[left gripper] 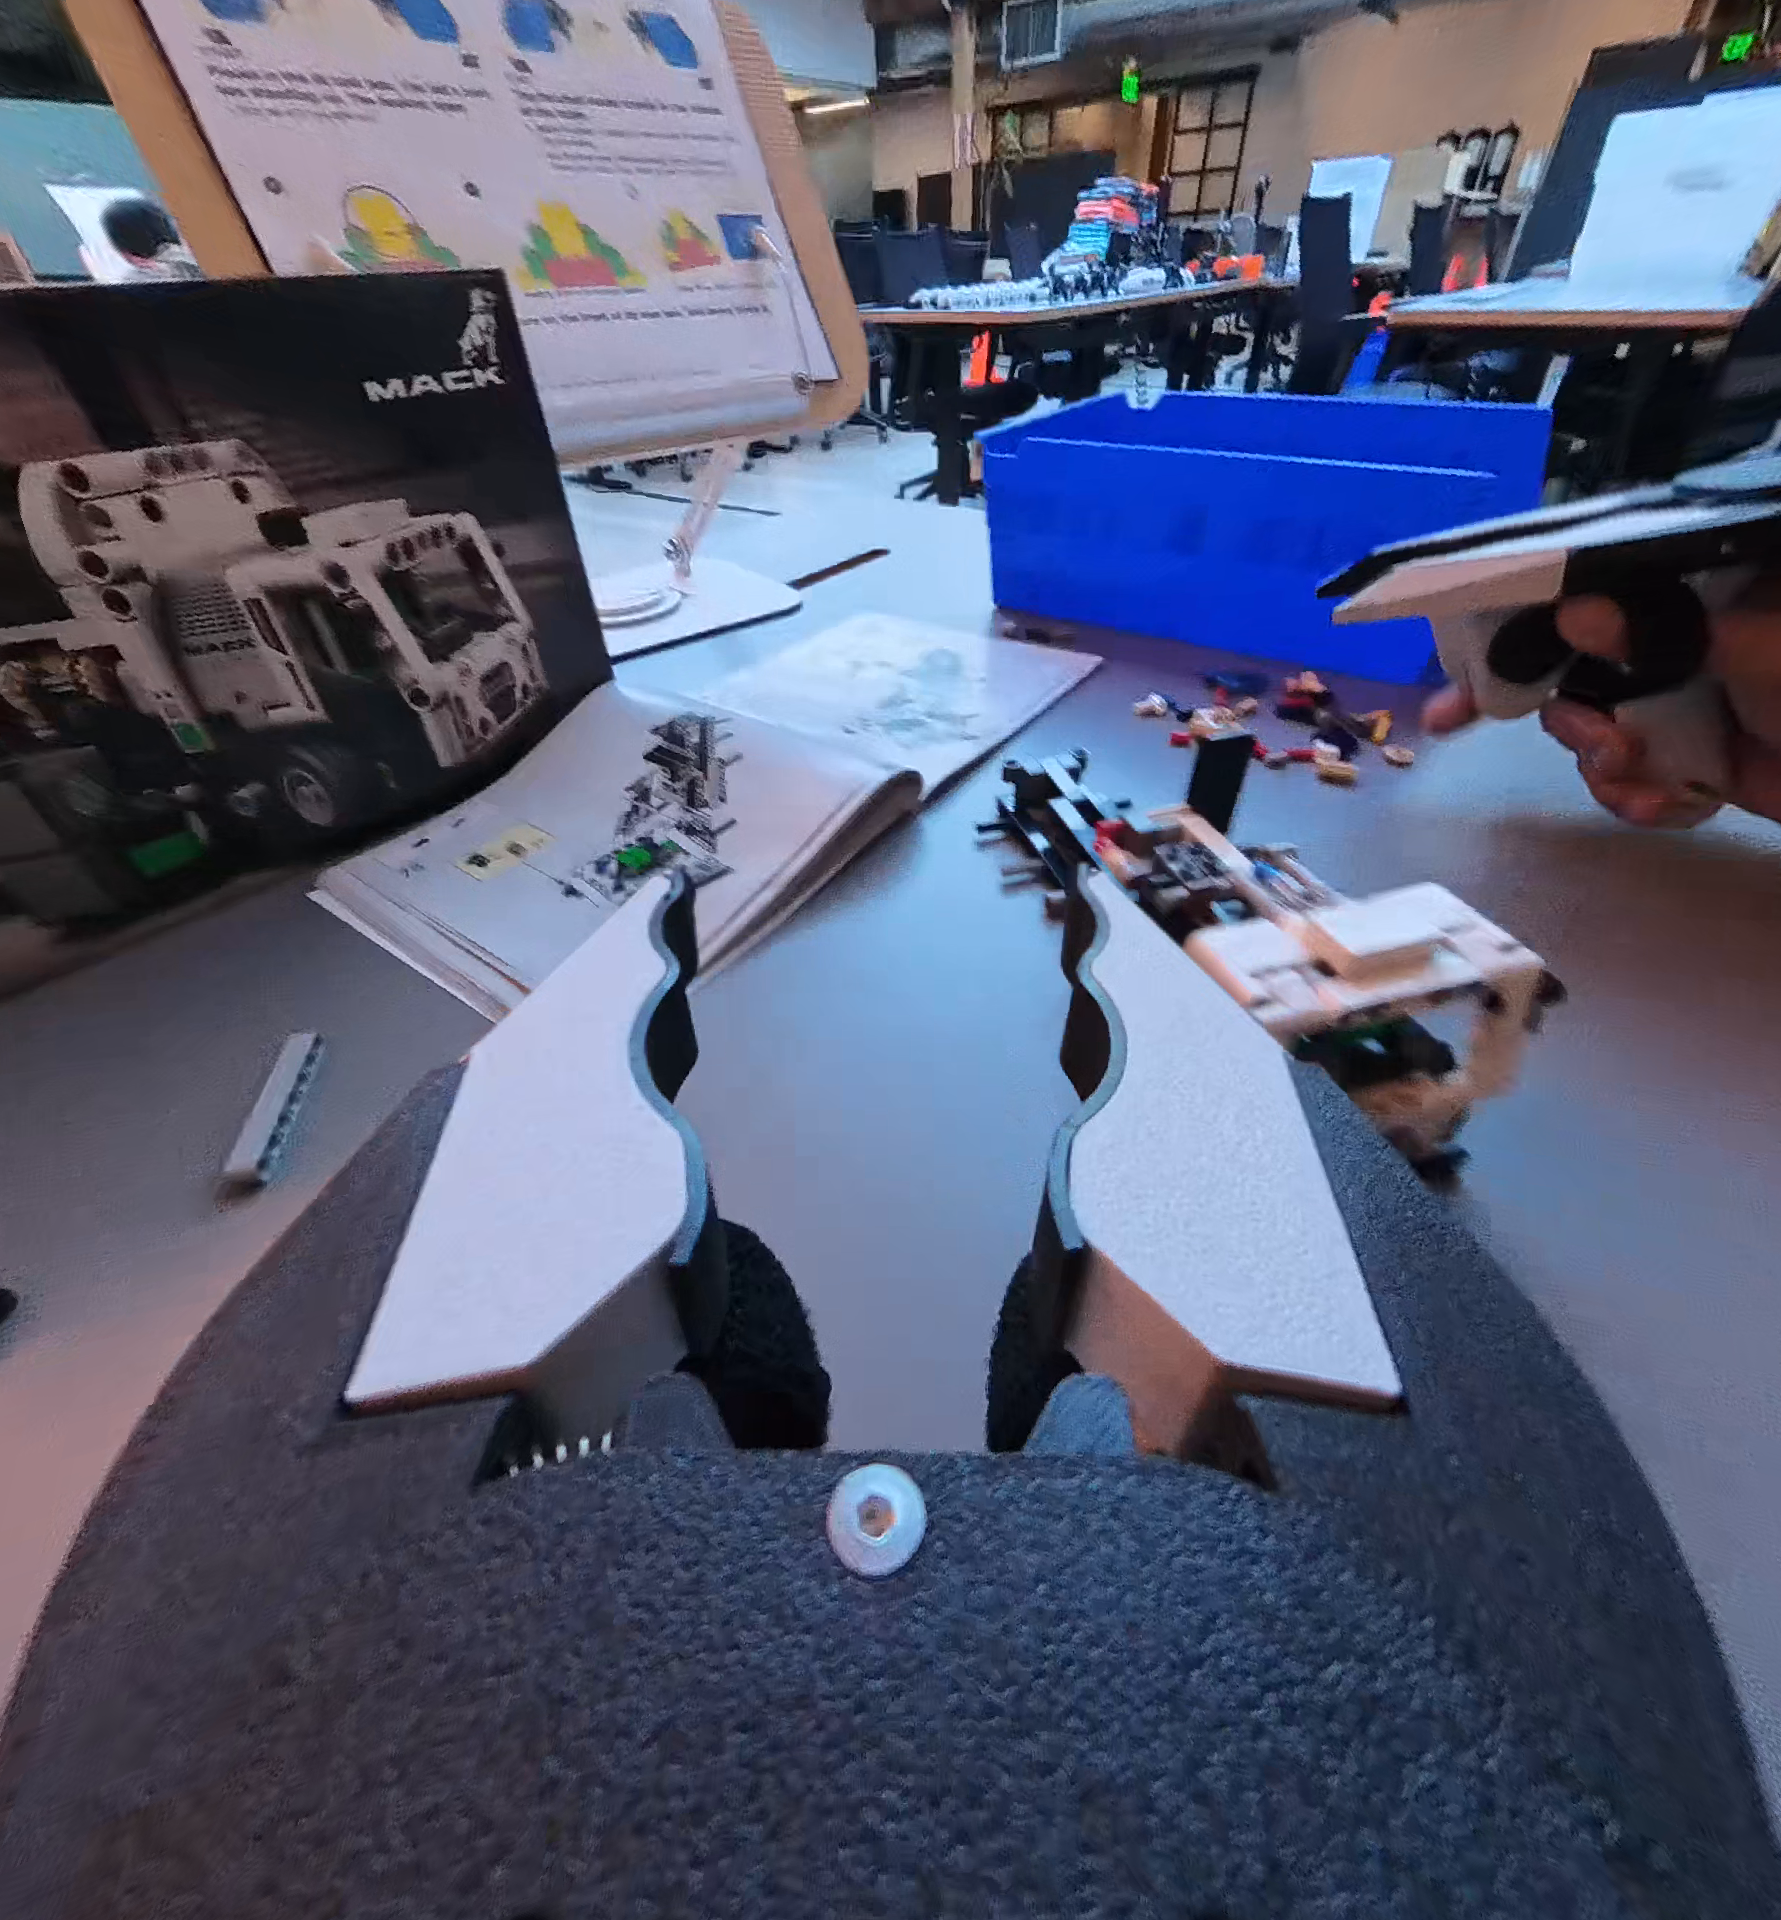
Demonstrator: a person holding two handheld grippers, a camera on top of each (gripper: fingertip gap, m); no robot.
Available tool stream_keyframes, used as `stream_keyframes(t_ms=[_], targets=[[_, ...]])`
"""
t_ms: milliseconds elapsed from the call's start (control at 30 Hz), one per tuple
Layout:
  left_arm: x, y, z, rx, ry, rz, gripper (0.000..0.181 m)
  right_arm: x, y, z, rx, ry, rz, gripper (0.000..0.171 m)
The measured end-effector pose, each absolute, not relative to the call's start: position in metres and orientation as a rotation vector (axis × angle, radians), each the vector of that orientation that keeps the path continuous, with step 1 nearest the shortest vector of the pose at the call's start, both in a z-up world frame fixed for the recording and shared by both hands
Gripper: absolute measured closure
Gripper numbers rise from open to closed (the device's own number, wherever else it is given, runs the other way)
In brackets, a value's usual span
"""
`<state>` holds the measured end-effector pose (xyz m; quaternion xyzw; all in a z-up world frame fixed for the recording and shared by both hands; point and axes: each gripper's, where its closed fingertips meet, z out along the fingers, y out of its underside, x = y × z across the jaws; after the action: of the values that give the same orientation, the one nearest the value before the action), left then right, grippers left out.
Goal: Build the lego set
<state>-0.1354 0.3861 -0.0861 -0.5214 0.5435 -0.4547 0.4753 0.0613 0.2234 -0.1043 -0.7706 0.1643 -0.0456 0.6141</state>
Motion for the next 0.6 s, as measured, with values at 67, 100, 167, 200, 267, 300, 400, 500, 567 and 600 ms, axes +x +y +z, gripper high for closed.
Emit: stream_keyframes(t_ms=[67,100,167,200,267,300,400,500,567,600], targets=[[-0.121,0.399,-0.085,-1.300,1.320,-1.126,0.114,0.077,0.229,-0.113,-1.798,0.414,-0.082,0.113],[-0.113,0.402,-0.087,-1.326,1.338,-1.131,0.119,0.083,0.232,-0.119,-1.825,0.434,-0.072,0.113],[-0.097,0.410,-0.096,-1.391,1.384,-1.110,0.125,0.093,0.238,-0.128,-1.881,0.431,-0.110,0.116],[-0.088,0.412,-0.099,-1.410,1.411,-1.099,0.128,0.096,0.240,-0.130,-1.896,0.419,-0.137,0.120],[-0.070,0.413,-0.105,-1.425,1.480,-1.070,0.130,0.104,0.243,-0.130,-1.911,0.398,-0.208,0.126],[-0.059,0.411,-0.106,-1.414,1.527,-1.049,0.129,0.106,0.244,-0.132,-1.925,0.392,-0.226,0.128],[-0.016,0.399,-0.113,-1.336,1.788,-0.933,0.120,0.107,0.245,-0.132,-1.928,0.392,-0.204,0.128],[0.046,0.379,-0.118,-1.247,2.087,-0.822,0.102,0.105,0.245,-0.130,-1.905,0.390,-0.156,0.128],[0.094,0.362,-0.122,-1.202,2.239,-0.804,0.101,0.105,0.244,-0.129,-1.896,0.396,-0.127,0.128],[0.118,0.357,-0.127,-1.189,2.283,-0.786,0.100,0.105,0.244,-0.128,-1.889,0.397,-0.110,0.128]])
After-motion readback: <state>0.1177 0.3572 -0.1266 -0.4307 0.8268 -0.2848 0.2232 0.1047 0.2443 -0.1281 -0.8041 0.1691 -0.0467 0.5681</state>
